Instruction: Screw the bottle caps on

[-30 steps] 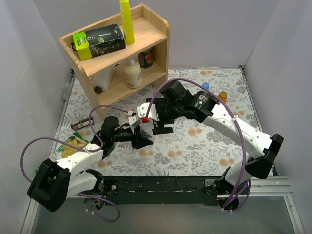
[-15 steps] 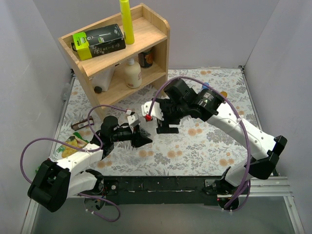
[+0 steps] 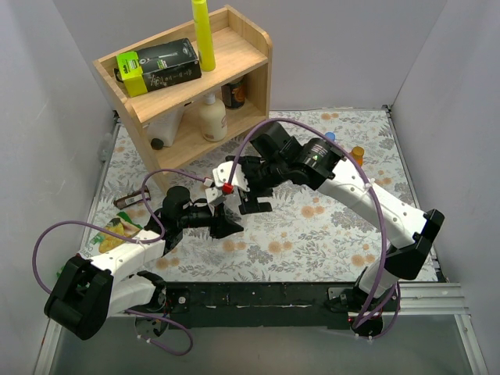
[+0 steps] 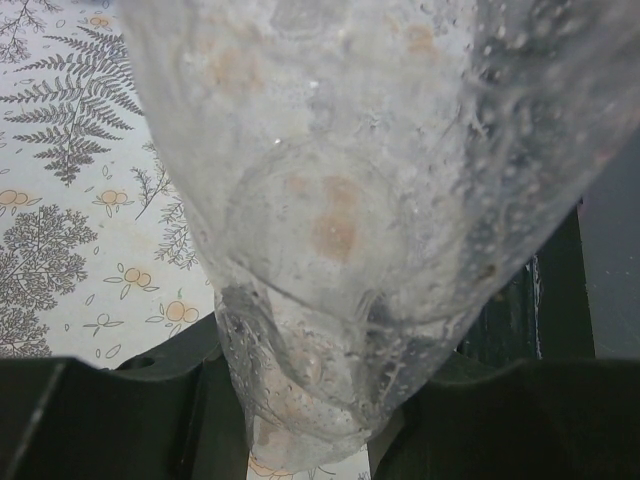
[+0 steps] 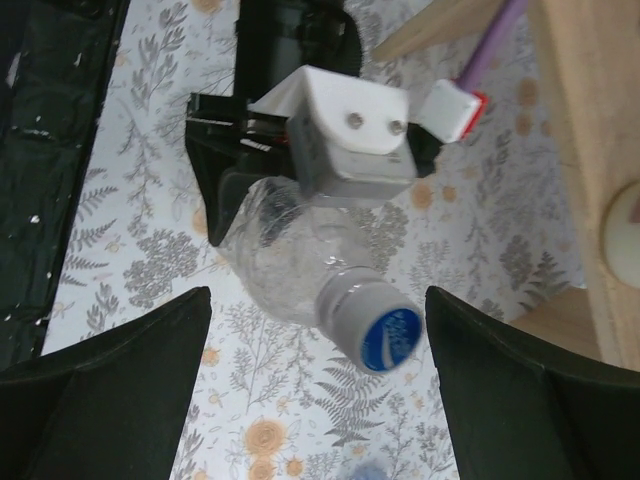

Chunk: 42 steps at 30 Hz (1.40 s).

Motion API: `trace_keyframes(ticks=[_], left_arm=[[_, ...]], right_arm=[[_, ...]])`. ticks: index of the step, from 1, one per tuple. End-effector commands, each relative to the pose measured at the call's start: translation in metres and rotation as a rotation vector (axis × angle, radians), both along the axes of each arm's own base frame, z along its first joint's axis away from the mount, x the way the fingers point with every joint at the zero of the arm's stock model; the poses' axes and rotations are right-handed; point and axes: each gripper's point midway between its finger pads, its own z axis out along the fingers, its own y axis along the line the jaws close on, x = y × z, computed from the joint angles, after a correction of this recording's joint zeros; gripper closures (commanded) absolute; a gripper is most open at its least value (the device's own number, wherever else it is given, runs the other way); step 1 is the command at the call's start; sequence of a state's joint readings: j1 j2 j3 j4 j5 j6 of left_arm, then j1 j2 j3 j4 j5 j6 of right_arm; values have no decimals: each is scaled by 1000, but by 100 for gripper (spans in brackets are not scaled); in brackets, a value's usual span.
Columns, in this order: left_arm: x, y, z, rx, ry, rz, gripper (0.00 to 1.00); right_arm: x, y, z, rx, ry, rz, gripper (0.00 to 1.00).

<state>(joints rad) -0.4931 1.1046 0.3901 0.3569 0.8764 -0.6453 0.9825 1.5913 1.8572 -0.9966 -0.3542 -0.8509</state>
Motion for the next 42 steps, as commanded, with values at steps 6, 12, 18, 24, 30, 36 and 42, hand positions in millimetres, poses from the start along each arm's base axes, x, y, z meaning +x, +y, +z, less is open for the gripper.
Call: trace_keyframes(ticks=[6,12,18,24,30,36,42], left_arm=[[3,-3,15,-33,-12,8,100],[8,-6,24,-68,1,28,100],[13,-6,27,-70,0,46,100],[16,-5,19,-41,15,52,100],[7,-3,6,11,-12,-19,100],[7,-4,6,12,-1,-26,100],[8,-6,9,14,-10,-29,100]], right_arm=[[-12,-11,-3,-17,-10,30,6],[-14,-31,-24,-84,-7,-17,6],[-18,-45,-35,-108,-4,-47,6],[-20,-52,-28,-100,-9,-67,8],[23,-41,-4,-31,-119,-219,7],[36,-6,24,63,-148,-173,6],[14,1,13,63,-89,-85,6]])
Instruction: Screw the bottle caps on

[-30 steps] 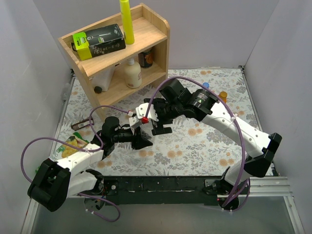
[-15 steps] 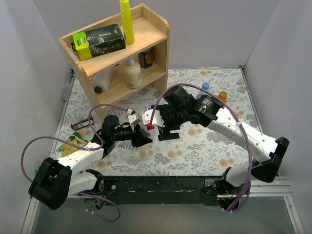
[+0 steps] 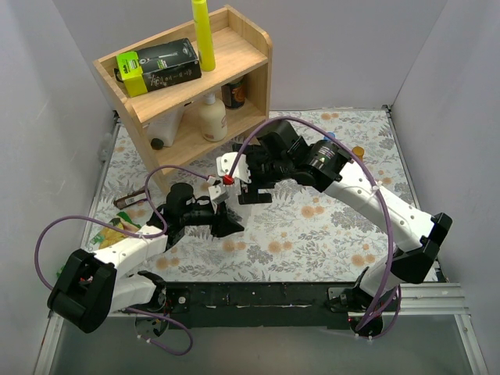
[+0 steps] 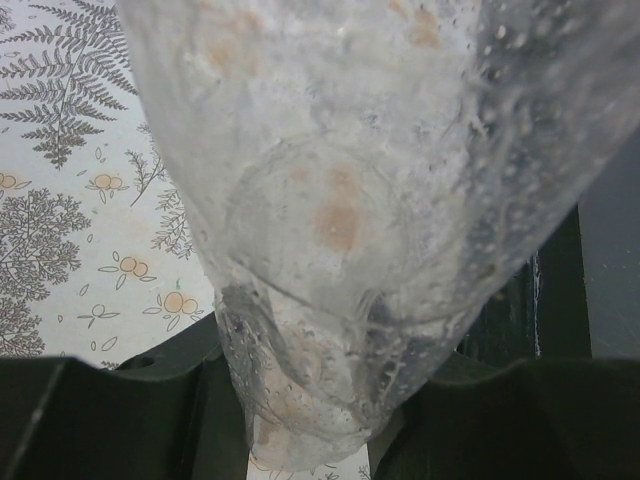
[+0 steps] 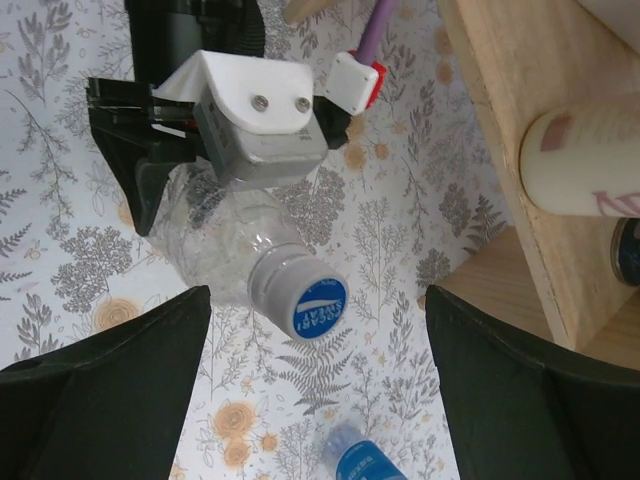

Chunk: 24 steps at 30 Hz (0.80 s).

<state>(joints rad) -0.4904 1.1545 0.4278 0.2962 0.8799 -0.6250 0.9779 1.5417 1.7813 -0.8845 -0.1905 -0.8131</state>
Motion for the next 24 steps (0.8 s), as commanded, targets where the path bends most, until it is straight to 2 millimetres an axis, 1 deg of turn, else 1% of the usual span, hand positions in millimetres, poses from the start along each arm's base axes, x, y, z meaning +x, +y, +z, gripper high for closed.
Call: trace_keyframes(ticks=[1,3,4,7,14,18,22,24], left_arm=[[6,-5,18,-24,-56,-21,100],[6,-5,19,-31,-44,-12,100],[6,-5,19,-32,-40,-4,100],[8,-5,21,-45,-34,14,100],[14,-5,24,-68,0,58,100],[18,-5,31,-88,-1,71,100],[25,-4,31,-80,3,87,100],[26,-3,26,-56,14,84,100]], right_arm=[[-21,10,5,37,24,89,6],[-30,6,1,25,41,115,6],[-34,5,-5,11,49,122,6],[-37,-1,-11,-12,59,119,6],[-36,-13,-16,-40,44,84,6],[-37,-23,-26,-65,49,62,6],[-36,-28,-28,-74,45,36,6],[-34,-33,-27,-80,31,19,6]])
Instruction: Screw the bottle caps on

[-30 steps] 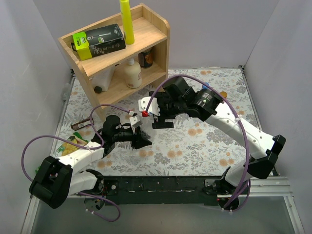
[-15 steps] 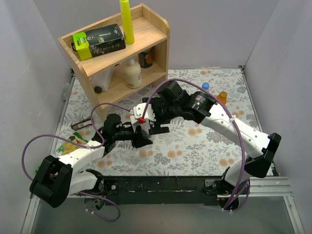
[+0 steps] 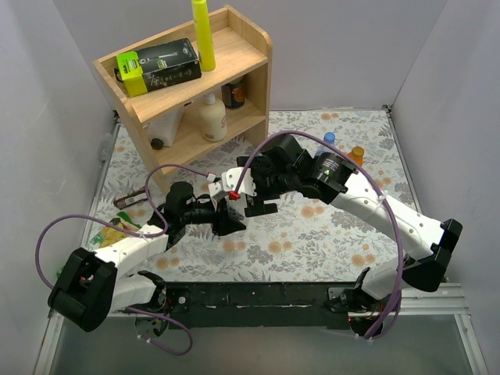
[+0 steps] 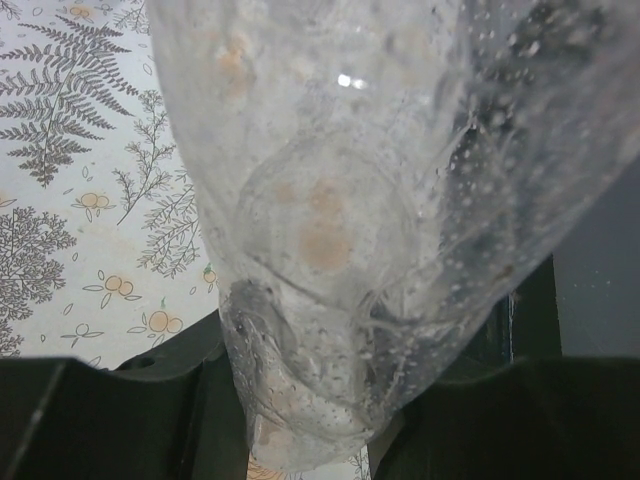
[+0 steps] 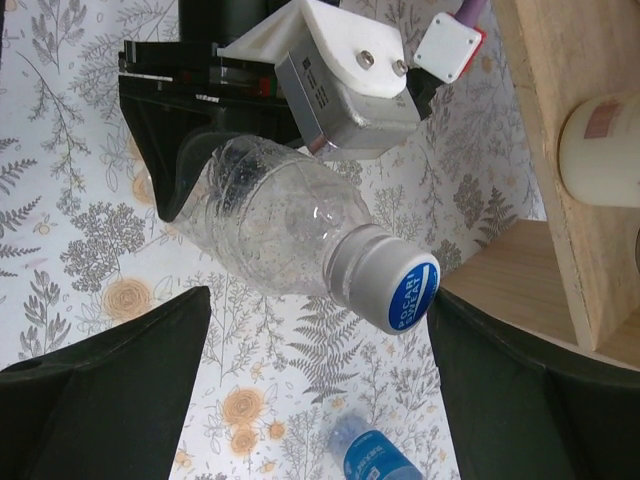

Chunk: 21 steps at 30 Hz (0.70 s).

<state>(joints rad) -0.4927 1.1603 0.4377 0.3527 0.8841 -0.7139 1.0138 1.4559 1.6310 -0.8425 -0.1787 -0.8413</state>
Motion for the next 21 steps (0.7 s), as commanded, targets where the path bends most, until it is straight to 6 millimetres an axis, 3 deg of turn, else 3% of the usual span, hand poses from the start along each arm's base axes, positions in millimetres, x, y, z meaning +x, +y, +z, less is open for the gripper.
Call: trace_keyframes(ticks=[1,6,10,11,12,17,21], left_arm=[[23,1,14,-4,-23,51,100],[16,7,-10,112,2,-12,100],[16,15,-12,187,-39,-17,100],[22,16,-5,205,-70,-12,100],[17,21,-15,260,-63,-46,100],[11,34,-19,358,-157,-130,100],[5,44,-25,415,-211,-169,100]], right_arm=[[-13,-25,-5,-51,40,-36,7],[9,-40,12,-6,33,-126,9],[37,-43,36,111,49,-166,13],[37,-40,43,145,64,-139,14],[43,-41,44,153,61,-129,15],[19,-26,49,218,81,95,22],[2,-29,30,200,50,220,21]])
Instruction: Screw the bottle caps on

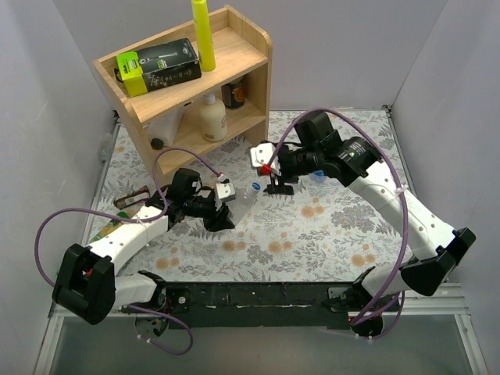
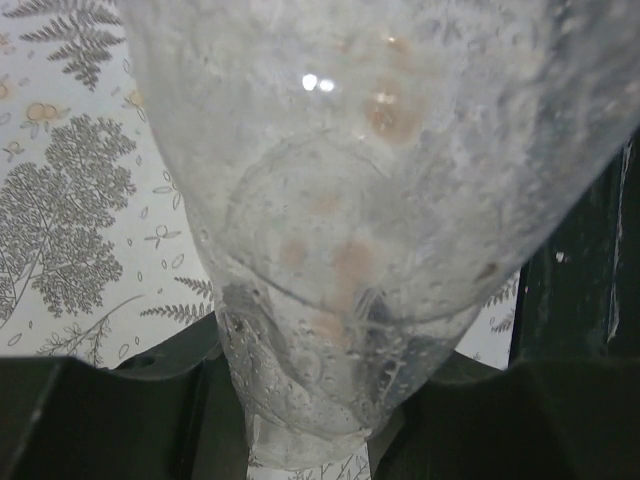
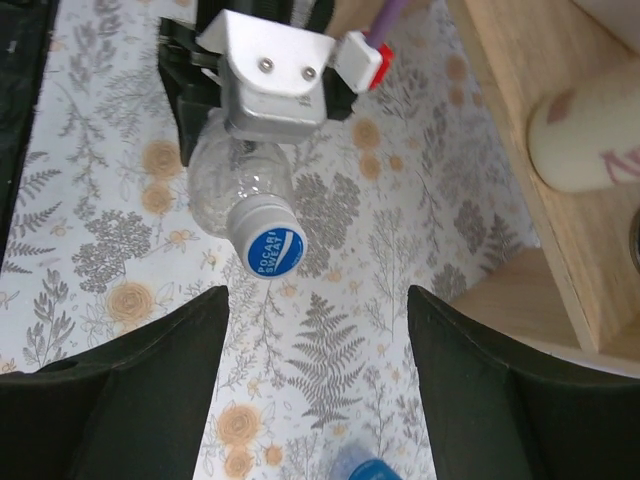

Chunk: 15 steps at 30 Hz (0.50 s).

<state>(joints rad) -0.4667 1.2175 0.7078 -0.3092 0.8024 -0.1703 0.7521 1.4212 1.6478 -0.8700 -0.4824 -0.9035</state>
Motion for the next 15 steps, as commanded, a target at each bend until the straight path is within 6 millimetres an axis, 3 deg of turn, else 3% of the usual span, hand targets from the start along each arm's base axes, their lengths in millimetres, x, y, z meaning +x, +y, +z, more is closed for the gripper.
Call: trace_keyframes(ticks=[1,8,15], left_arm=[[-10,17,-4,97,-86,-85,100],[-14,9,2,121,-109,-115,100],[-12,3,7,103,-106,-119,100]], right_arm=[[-33,9,6,71,-81,234,21],[-45,10,-11,40,-104,301,23],[-59,-5,-23,-11,-108,355,28]])
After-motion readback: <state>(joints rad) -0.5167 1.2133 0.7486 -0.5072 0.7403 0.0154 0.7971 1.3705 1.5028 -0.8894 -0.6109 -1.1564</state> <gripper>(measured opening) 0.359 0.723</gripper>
